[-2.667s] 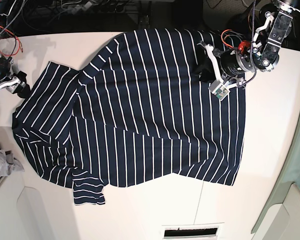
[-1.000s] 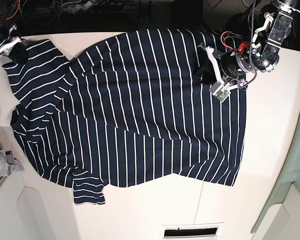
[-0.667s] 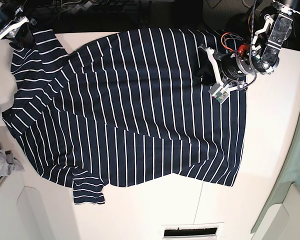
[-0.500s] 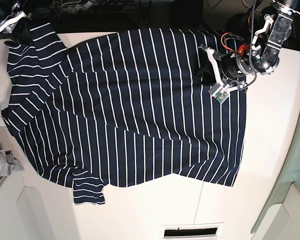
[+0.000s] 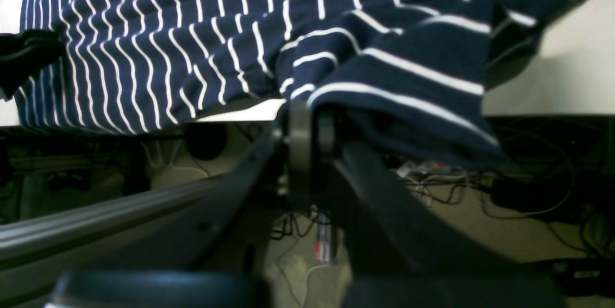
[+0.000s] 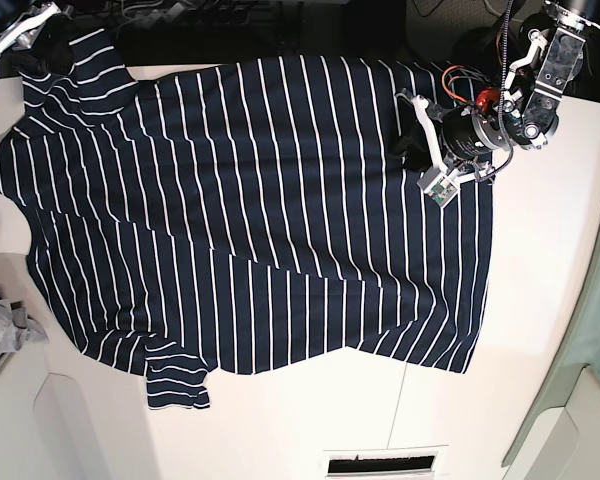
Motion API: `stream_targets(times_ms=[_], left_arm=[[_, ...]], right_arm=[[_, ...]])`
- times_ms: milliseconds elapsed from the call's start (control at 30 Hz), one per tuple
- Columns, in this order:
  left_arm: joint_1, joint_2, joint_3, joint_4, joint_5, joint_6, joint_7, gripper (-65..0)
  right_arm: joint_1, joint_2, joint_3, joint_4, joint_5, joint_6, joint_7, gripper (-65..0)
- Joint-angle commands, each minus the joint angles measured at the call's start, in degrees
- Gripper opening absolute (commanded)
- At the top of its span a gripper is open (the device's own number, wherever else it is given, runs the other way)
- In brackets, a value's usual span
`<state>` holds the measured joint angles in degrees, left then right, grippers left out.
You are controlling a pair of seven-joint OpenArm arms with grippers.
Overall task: Layout the t-shirt on the table in an organized manner, then fold the t-shirt properly
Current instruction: 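Pull the shirt collar corner outward with the right gripper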
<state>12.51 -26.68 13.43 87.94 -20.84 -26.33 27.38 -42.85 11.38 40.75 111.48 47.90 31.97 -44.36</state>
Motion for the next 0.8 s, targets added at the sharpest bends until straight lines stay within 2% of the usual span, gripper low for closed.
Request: stream_targets(times_ms=[0,167,200,267,333,400,500,667,767], left_arm=[[-0.35,-0.66,-0.26,0.37,0.35,0.39,0.22,-44.8],[-0.81,-0.66,-0.26,0.37,0.0,0.13,3.06,-44.8],[-0.9,-0.66,-0.26,0.37,-0.11,0.0,3.28,-44.8],[-1.14,-0.79,-0.26,0.39,-0.13,-0.04,3.32,-44.8],[-1.42,-1.22,-0.26,0.5,-0.63,-0.04,3.3,-44.8],[-1.6,-2.29,-0.26,0.72,-2.23,-0.17,3.32,-44.8],[-1.7,-4.17,-0.28,2.69,-6.29,-4.09,3.28,-44.8],[-1.92,-6.05,-0.42,6.71,-7.23,-4.35,2.84,-44.8],[-2.21,-6.01,-1.01,6.99,-7.19,-4.31,2.34,-44.8]], right_arm=[[-0.15,0.5,0.5,0.92,0.48,0.39,0.83,-65.0],[3.17,0.5,0.52,0.92,-0.66,0.39,0.74,-65.0],[3.91,0.5,0.55,0.92,-0.72,0.39,0.46,-62.6],[5.22,0.5,0.55,0.92,-0.76,0.39,-0.39,-51.9],[6.16,0.5,0.55,0.92,-0.79,0.39,-0.7,-46.5],[6.34,0.55,0.55,1.22,-0.74,0.42,-0.44,-46.3],[6.62,0.5,0.55,2.67,-0.87,0.42,1.95,-46.3],[13.49,0.52,0.52,2.86,-6.16,-0.22,4.17,-46.3],[18.69,0.57,0.52,1.11,-10.05,-1.14,5.16,-46.3]])
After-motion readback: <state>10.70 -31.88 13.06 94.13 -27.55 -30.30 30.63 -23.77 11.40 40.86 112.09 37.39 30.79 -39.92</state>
